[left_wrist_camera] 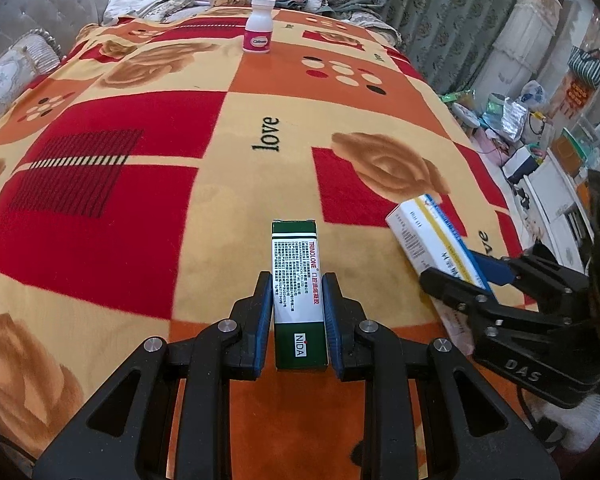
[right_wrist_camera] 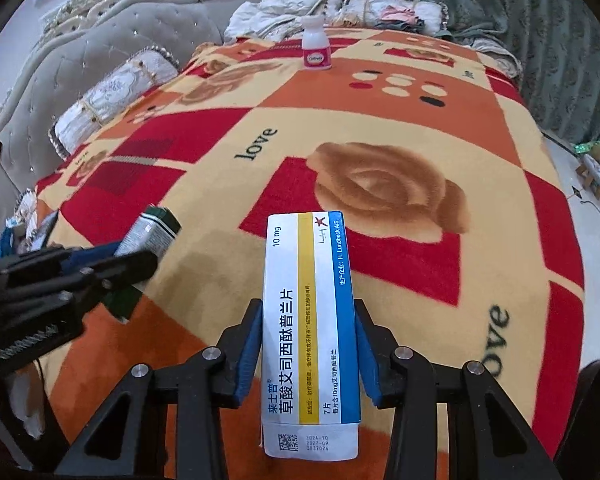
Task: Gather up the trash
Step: 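Carry both medicine boxes from the blanket over the black bin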
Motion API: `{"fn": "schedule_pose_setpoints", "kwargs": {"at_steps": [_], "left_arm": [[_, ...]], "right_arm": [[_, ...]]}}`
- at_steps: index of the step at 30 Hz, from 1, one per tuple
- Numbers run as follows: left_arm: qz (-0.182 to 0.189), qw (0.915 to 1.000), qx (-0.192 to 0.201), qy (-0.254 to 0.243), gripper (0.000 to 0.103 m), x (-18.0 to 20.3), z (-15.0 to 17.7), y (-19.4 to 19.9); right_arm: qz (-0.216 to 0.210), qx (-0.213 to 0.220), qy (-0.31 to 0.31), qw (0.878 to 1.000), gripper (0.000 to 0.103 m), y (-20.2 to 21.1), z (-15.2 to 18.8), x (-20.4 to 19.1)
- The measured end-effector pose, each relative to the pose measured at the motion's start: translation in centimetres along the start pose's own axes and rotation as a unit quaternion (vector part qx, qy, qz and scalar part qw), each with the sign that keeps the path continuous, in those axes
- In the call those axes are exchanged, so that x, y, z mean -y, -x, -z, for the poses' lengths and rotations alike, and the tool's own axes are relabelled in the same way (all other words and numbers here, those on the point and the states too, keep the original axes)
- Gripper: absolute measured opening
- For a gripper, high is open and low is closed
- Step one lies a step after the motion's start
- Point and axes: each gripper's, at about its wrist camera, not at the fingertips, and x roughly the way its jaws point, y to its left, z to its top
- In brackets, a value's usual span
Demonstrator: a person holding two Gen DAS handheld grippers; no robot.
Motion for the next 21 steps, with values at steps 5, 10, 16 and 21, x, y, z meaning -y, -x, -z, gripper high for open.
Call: {"fn": "schedule_pose_setpoints", "kwargs": {"at_steps": [5,10,16,21], "left_arm": [[0.004,1.0000,0.001,-0.004,0.022,0.9,0.4,0.5],[0.007,0.9997,0.004,-0.023,0.022,2.5,0.6,0.9],[0.017,0.9989,0.008,-0.044,0.022,5.1,0.6,1.1],[0.024,0.9979,0.008,-0.060,0.022,7.1,0.7,1.1]], "right_arm": [[0.000,0.016,-0.007,1.000,0.041,1.9,0.6,0.1],[-0.001,0.027,-0.021,0.999,0.041,3.2,1.4,0.7],[0.008,0.036,-0.031,0.999,0.041,5.0,2.6,1.7],[0.020,0.048,-0.044,0.998,0.041,6.6,3.4,3.0]]}}
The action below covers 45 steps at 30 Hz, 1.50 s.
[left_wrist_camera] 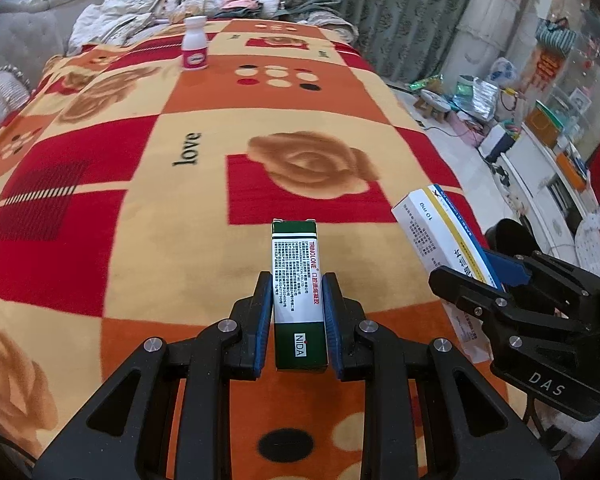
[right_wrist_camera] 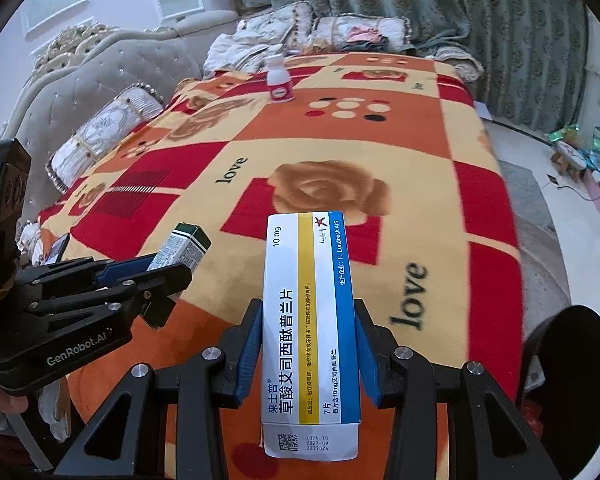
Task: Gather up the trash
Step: 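Carry both medicine boxes from the blanket over the black bin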
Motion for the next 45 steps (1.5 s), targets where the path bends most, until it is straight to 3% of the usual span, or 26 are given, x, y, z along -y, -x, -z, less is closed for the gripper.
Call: {"fn": "schedule_pose_setpoints", "kwargs": {"at_steps": [8,17,28,45], "left_arm": [[0.013,0.9996,0.002,-0.025,0.022,3.0,-0.5,0.1],[0.071,0.9965,-0.009,-0.043,0.022,7.1,-1.4,-0.4],[0.095,0.9916,-0.020,-0.086,0.022,12.6,-1.7,-1.7],[0.121,0.9857,-0.035,-0.112,0.022,17.0,-2.1,-3.4]], "right_arm": [[0.012,0.015,-0.020,1.000,0.041,1.9,0.7,2.1],[0.039,0.027,-0.046,0.998,0.041,4.2,1.7,5.4],[0.067,0.030,-0.087,0.994,0.041,6.2,3.7,9.9],[0.092,0.029,-0.124,0.988,0.041,7.7,5.3,14.0]]}}
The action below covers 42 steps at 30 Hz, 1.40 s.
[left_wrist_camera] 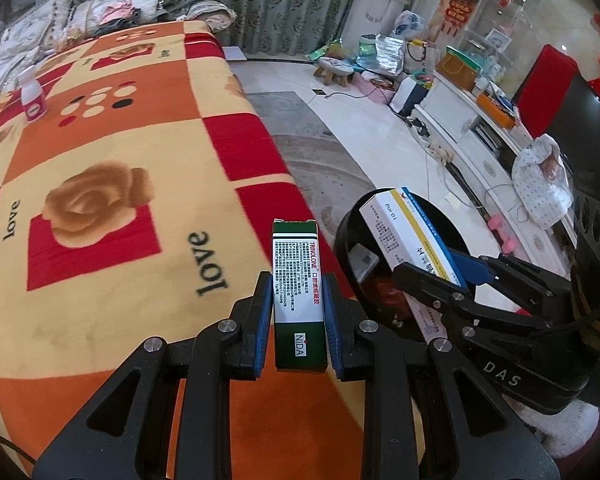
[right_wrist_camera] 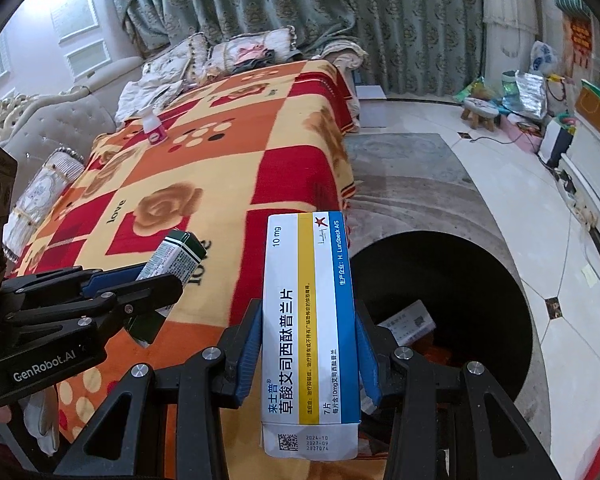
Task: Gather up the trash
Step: 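Carry both medicine boxes from the blanket over the black bin, then open both tools over the black bin to drop the boxes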
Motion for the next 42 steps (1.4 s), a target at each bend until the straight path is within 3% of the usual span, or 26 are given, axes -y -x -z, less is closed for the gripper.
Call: {"fn": "schedule_pose_setpoints", "kwargs": {"at_steps": [26,42], "left_arm": [[0.044,0.9979,-0.035,-0.033,0.022,5.9,-2.8,-5.9],[0.043,0.9972,-0.049,-0.037,0.022,7.3,-3.1,-8.2]], "right_arm": [[0.036,-0.008,-0.072,0.997,0.041,0.0,1.3,8.9],[0.040,-0.013,-0.097,0.994,0.041,-0.6,1.8,11.3]]}}
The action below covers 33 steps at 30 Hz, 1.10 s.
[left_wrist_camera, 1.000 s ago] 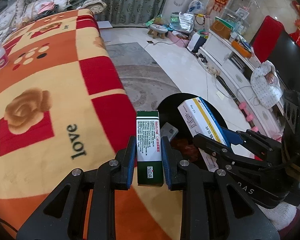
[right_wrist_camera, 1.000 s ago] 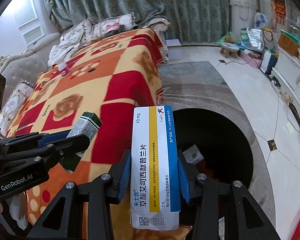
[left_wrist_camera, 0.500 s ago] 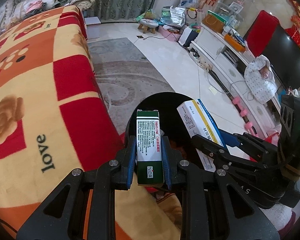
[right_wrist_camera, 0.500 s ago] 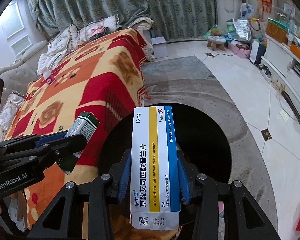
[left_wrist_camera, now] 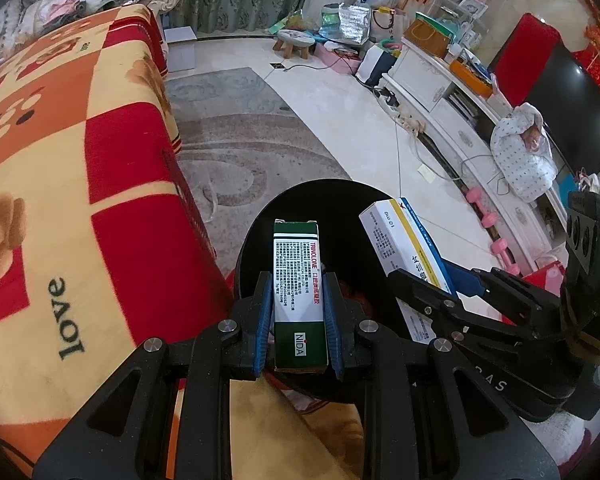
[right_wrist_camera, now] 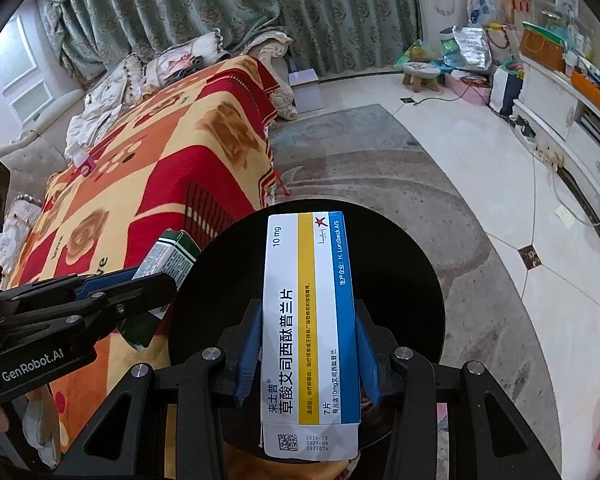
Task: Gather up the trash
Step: 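Open both tools over the black bin to drop the boxes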
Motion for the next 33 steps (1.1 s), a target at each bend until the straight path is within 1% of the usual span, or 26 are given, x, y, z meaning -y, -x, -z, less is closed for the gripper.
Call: {"fn": "schedule_pose_setpoints", "kwargs": {"at_steps": [14,15,18,19,22,24,25,33], "left_arm": [[0.017,0.9998,-0.004,0.009,0.024,-0.4,-0.3,-0.7],[0.018,0.9998,-0.004,0.009,0.025,-0.4,-0.3,-0.7],[0.021,0.9997,-0.003,0.009,0.043,-0.2,-0.2,-0.5],[0.022,0.9997,-0.001,0.009,0.046,-0.3,-0.2,-0.4],[0.019,0.9998,0.006,0.007,0.050,-0.3,0.0,0.1],[0.015,0.9998,0.012,0.005,0.052,-0.5,0.2,0.5],[0.014,0.9998,0.014,0.006,0.053,-0.5,0.2,0.7],[-0.005,0.9996,0.026,0.006,0.054,-1.0,1.1,2.0]], "right_arm": [[0.006,0.003,-0.023,1.000,0.041,-0.1,-0.1,1.5],[0.005,0.003,-0.023,1.000,0.041,-0.2,-0.2,1.5],[0.004,-0.001,-0.022,1.000,0.041,-0.5,-0.2,1.3],[0.004,-0.001,-0.021,1.000,0.041,-0.5,-0.2,1.2],[0.001,0.001,-0.024,1.000,0.041,-0.5,-0.2,1.2],[0.002,0.001,-0.029,1.000,0.046,-0.4,-0.2,1.3],[0.001,0.000,-0.031,1.000,0.047,-0.4,-0.2,1.3],[0.002,0.005,-0.022,1.000,0.048,0.2,0.0,0.2]]}}
